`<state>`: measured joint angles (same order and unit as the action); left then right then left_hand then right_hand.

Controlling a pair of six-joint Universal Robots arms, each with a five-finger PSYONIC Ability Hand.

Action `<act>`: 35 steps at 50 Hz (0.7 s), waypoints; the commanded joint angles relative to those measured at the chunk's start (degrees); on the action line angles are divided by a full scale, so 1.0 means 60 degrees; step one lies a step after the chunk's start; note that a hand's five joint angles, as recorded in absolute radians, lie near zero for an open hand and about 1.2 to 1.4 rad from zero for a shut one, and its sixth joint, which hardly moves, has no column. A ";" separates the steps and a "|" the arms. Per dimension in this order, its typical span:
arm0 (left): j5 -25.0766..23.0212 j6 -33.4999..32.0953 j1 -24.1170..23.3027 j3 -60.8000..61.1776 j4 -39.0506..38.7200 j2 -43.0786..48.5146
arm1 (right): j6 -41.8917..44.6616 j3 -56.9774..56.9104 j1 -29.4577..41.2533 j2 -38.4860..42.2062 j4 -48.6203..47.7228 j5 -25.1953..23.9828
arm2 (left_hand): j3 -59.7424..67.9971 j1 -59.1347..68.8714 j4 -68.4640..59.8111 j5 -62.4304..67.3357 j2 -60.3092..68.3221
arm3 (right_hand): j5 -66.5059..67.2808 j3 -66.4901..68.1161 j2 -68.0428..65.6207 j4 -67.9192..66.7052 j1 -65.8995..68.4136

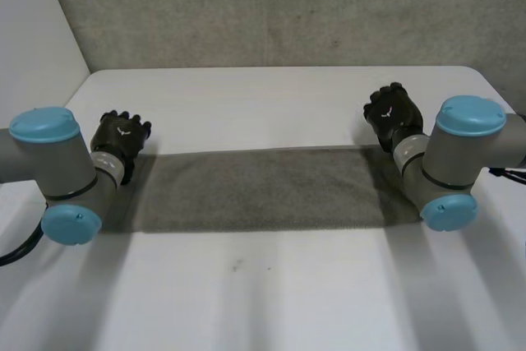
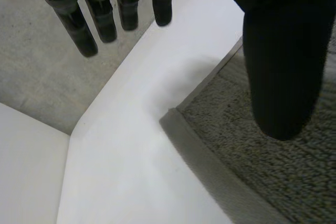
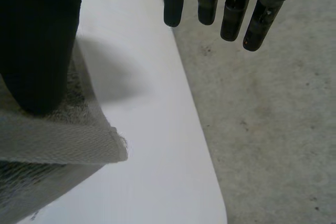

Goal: Fold the towel.

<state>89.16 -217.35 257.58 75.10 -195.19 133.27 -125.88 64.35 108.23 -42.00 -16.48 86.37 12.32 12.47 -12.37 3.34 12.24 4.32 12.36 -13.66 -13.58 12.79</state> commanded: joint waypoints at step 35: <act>-0.0049 0.3731 -0.0523 0.3772 0.0085 -0.4032 | -0.7027 0.3382 -0.1852 -0.3051 0.3625 -0.3922 | -0.0386 -0.0412 0.0396 -0.0556 -0.0373 | 0.6807 0.7133 -0.6917 -0.6930 0.7061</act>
<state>89.04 -204.75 254.33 96.93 -195.15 109.77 -168.84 85.46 97.79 -63.65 5.98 61.93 9.56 10.11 -9.67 1.57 9.48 33.64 45.67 -45.74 -45.61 39.10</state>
